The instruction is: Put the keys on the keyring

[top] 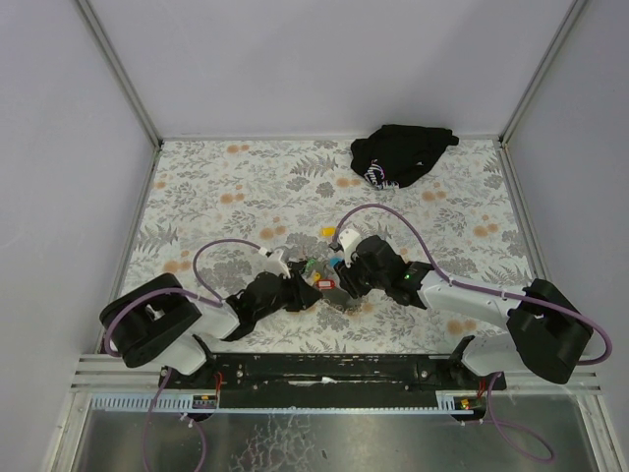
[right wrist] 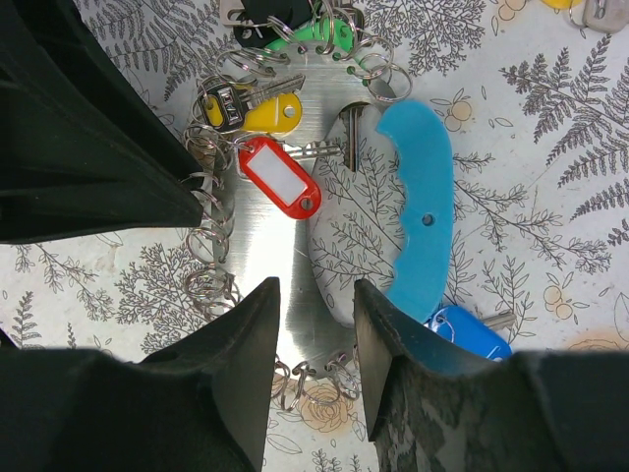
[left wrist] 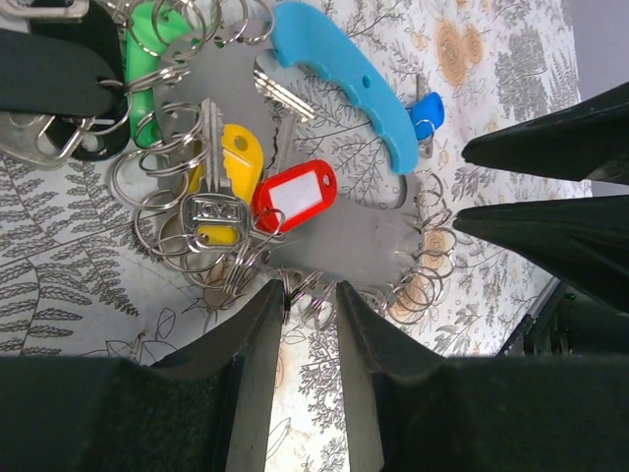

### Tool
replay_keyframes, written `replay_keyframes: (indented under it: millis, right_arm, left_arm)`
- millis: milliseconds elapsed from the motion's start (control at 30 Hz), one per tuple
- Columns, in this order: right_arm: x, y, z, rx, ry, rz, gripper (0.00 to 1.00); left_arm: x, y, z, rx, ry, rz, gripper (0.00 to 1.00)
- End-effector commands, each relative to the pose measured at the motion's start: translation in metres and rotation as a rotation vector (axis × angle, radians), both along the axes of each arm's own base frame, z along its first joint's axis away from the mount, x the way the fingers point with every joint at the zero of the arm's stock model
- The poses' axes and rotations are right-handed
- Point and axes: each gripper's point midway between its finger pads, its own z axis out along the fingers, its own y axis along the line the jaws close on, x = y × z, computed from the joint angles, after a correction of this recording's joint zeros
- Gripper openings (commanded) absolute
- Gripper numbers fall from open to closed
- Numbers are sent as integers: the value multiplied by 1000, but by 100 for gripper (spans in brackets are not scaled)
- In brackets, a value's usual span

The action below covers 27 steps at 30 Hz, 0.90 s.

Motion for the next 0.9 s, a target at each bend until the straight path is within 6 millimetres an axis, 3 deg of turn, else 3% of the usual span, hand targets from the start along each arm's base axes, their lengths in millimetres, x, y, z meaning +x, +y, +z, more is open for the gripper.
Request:
replay_keyframes:
  millis: [0,500,867]
  right_arm:
    - [4,8,14,49,-43,2,43]
    - [2,11,10,48,-23,13,43]
    - [1,11,10,48,-18,18,43]
  left_arm:
    - [9,-6,8,-17,-44,12,27]
    - [11,-1,17,-13,-69,36,15]
    - [11,-3,-2,40,-20,25,13]
